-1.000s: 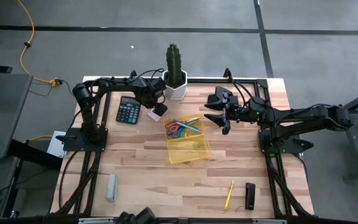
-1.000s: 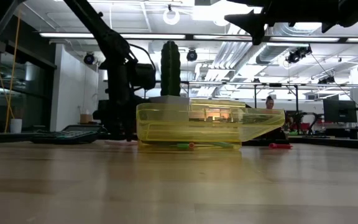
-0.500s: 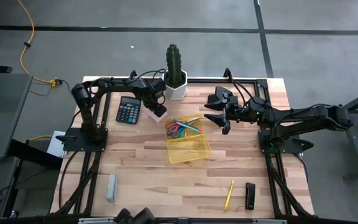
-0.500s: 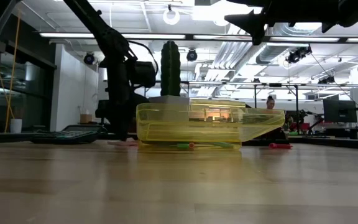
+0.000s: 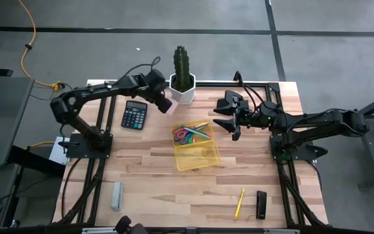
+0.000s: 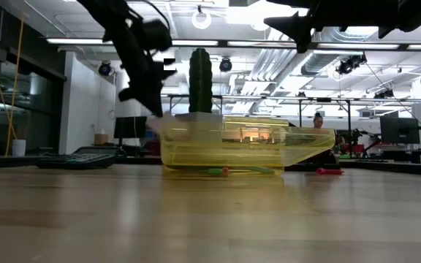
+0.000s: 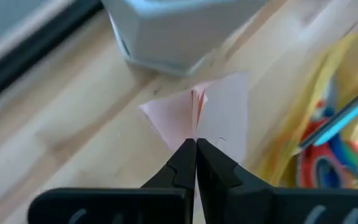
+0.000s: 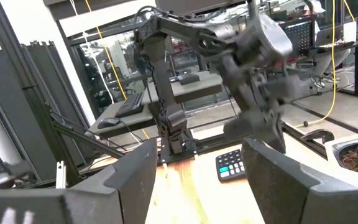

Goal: Pack school essentials
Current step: Put the pink sticky notes into the yellow supply box

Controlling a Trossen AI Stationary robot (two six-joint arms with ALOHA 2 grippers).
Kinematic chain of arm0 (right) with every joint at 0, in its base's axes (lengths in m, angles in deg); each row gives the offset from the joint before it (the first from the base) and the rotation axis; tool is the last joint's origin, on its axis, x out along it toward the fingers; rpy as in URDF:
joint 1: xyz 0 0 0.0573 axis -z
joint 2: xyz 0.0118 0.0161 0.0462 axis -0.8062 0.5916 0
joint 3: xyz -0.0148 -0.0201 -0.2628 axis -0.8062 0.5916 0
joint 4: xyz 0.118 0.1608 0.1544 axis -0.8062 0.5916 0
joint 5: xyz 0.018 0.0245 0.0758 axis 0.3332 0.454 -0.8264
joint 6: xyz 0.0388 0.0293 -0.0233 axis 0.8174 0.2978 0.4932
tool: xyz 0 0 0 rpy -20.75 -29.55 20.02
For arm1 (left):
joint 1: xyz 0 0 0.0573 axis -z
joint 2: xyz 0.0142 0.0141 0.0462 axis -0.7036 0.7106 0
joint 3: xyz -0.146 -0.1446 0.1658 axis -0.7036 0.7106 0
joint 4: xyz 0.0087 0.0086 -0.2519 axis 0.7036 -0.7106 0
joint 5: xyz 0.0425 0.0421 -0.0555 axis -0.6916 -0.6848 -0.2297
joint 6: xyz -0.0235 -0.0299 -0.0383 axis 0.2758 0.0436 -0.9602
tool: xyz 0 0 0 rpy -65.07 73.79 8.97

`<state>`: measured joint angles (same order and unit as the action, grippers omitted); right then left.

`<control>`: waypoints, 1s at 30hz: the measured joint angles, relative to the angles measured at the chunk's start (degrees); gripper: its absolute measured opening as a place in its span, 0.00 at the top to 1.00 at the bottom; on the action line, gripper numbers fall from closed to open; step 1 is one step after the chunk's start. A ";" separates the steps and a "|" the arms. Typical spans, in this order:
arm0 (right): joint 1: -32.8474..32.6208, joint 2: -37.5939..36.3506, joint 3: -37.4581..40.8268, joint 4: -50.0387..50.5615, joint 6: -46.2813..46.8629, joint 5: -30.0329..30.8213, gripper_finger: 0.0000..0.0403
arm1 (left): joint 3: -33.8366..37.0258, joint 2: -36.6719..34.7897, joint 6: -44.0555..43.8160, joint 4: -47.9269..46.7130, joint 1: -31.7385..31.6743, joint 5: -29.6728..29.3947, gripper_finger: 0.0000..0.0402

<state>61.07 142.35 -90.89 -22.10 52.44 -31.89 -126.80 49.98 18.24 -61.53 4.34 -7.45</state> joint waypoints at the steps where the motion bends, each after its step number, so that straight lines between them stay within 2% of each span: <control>1: 0.02 0.00 0.00 0.00 0.00 -0.01 0.44 | -0.04 -1.25 -0.02 0.03 -0.02 0.00 1.00; 9: 0.00 0.00 0.00 0.00 -0.02 -0.01 0.44 | -0.06 -11.09 -1.93 0.21 2.75 0.24 1.00; 16: 0.02 0.00 0.00 -0.01 -0.02 0.00 0.44 | -0.10 -17.78 -7.35 8.98 13.11 -0.35 1.00; 24: 0.00 0.00 0.00 -0.02 -0.02 -0.01 0.44 | -0.07 -19.44 -9.58 18.12 28.75 -11.84 1.00; 28: 0.01 0.00 0.00 -0.02 0.00 -0.25 0.44 | 3.59 -19.48 -11.55 25.27 35.14 -19.72 1.00; 30: 0.02 0.00 0.00 -0.02 0.02 -0.29 0.44 | 5.45 -19.40 -12.85 28.48 36.96 -21.46 1.00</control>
<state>61.08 142.35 -90.89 -22.12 52.46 -32.18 -121.34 30.58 5.39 -33.05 41.30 -28.91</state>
